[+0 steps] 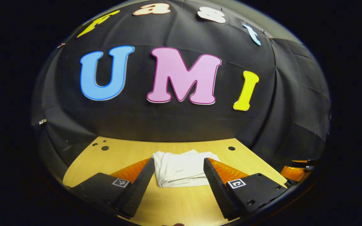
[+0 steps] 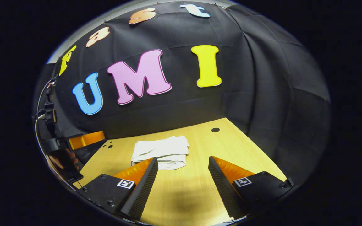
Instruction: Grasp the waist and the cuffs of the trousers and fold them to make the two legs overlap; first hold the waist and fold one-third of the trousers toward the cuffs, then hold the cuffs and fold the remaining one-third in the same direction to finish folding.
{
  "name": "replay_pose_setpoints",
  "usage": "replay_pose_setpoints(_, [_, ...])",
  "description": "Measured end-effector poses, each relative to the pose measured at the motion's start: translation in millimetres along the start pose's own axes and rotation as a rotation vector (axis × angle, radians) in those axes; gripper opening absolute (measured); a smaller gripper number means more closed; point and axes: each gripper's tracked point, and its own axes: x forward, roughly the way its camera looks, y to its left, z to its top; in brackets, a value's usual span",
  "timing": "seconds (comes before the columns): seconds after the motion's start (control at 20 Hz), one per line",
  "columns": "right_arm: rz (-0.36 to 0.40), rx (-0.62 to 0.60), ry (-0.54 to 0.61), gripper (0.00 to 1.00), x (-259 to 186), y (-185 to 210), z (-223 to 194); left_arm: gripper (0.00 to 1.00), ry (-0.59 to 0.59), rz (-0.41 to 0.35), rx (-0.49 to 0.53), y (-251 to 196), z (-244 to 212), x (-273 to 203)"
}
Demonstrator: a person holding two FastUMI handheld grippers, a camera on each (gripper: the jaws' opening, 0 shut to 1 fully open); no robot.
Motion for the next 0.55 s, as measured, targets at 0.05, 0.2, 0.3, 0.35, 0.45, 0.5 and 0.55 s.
replay_pose_setpoints(0.05, [-0.001,-0.002,0.004,0.98,-7,7,-1,0.97,-0.004,0.012,-0.007,9,-3,-21])
replay_pose_setpoints(0.2, [-0.009,0.020,-0.004,0.98,-31,28,0,0.97,-0.030,0.062,-0.027,39,-11,-76])
replay_pose_setpoints(0.3, [-0.011,0.028,-0.002,0.98,-50,42,-5,0.97,-0.033,0.101,-0.054,55,-20,-103])
replay_pose_setpoints(0.35, [-0.011,0.020,0.006,0.98,-60,48,-10,0.97,-0.028,0.115,-0.068,60,-20,-111])
replay_pose_setpoints(0.45, [-0.006,-0.016,0.015,0.98,-80,58,-18,0.97,-0.035,0.127,-0.081,70,-16,-130])
replay_pose_setpoints(0.5, [-0.006,-0.045,0.019,0.98,-87,62,-22,0.97,-0.046,0.131,-0.078,75,-17,-138])
replay_pose_setpoints(0.55, [-0.001,-0.070,0.025,0.98,-91,64,-25,0.97,-0.047,0.139,-0.073,78,-21,-144])
